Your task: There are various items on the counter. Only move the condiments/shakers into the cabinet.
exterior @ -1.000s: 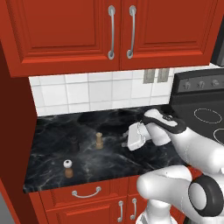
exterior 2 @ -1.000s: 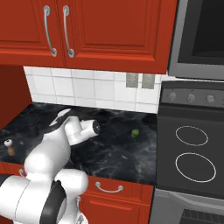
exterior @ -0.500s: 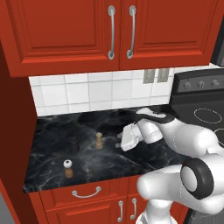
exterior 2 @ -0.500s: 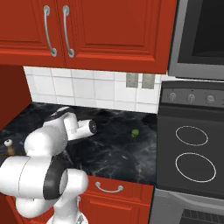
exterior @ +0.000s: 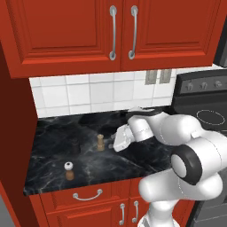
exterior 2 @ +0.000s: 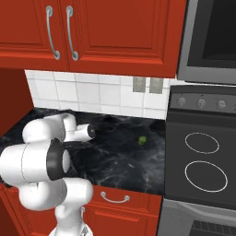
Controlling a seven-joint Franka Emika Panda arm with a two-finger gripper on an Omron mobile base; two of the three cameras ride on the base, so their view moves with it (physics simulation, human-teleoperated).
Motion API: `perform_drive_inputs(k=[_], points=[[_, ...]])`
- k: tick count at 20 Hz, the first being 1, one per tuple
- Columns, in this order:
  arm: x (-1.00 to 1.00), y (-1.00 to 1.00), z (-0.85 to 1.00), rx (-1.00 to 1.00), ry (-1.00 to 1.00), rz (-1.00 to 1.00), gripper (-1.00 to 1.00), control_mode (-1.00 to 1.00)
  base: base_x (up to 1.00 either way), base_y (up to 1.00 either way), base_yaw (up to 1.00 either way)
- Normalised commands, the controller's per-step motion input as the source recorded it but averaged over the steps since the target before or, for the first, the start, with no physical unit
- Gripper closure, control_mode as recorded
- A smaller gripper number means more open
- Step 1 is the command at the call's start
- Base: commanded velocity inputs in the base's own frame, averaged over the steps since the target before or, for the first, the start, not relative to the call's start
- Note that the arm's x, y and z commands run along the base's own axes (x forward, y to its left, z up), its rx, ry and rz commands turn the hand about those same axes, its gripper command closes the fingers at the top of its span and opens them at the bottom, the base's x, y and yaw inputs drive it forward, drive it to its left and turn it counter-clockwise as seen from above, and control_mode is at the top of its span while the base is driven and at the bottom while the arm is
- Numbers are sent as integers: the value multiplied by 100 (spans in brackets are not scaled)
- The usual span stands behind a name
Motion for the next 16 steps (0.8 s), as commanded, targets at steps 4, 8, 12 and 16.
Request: perform_drive_inputs(k=[4,8,12,16], points=[[29,18,-7,0,0,0,-100,-100,0,0,0],[30,17,-8,0,0,0,-100,-100,0,0,0],[27,22,-8,0,2,0,-100,-100,0,0,0],[30,29,-11,0,3,0,-100,-100,0,0,0]])
